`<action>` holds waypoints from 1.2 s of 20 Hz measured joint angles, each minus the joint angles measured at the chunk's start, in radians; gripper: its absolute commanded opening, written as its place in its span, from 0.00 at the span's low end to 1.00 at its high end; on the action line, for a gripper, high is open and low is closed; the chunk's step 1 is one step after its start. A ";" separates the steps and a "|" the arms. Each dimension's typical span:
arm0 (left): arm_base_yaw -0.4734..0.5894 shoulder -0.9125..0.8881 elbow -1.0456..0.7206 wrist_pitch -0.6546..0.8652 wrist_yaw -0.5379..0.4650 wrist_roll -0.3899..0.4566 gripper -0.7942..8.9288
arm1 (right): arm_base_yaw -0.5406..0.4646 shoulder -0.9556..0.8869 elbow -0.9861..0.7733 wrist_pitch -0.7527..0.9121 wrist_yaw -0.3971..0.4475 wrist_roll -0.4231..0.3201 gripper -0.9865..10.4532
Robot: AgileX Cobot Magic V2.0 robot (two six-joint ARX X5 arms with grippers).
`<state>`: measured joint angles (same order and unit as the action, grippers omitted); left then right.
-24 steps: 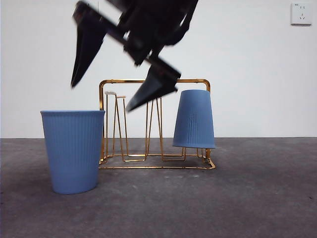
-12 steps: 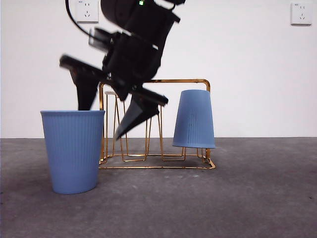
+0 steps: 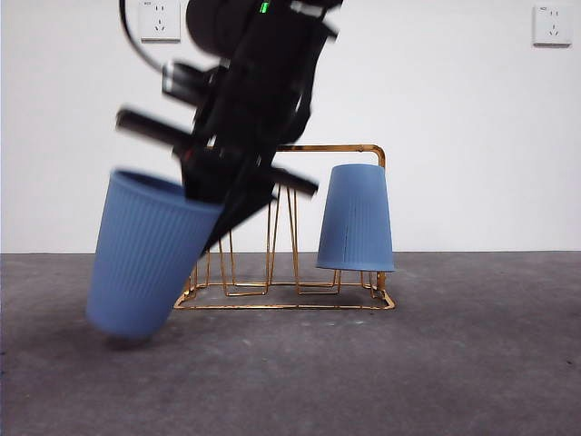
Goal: Pick up cup 1,put cup 1 in the cup rack,pick up cup 2,put cup 2 in the cup rack
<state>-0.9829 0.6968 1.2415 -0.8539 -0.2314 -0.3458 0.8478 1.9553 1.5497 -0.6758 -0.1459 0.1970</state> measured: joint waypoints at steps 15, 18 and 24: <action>0.000 0.183 0.000 0.706 0.317 -0.062 0.57 | 0.002 -0.966 0.001 0.085 0.199 -0.247 0.08; 0.000 0.253 0.000 0.807 0.389 -0.098 0.59 | 0.002 -1.036 0.000 0.140 0.201 -0.293 0.08; 0.000 0.377 0.000 1.131 0.565 -0.217 0.60 | 0.002 -1.110 0.005 0.223 0.188 -0.368 0.08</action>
<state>-0.9829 1.0740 1.2415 0.2768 0.3340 -0.5632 0.8497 0.8455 1.5547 -0.4530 0.0422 -0.1711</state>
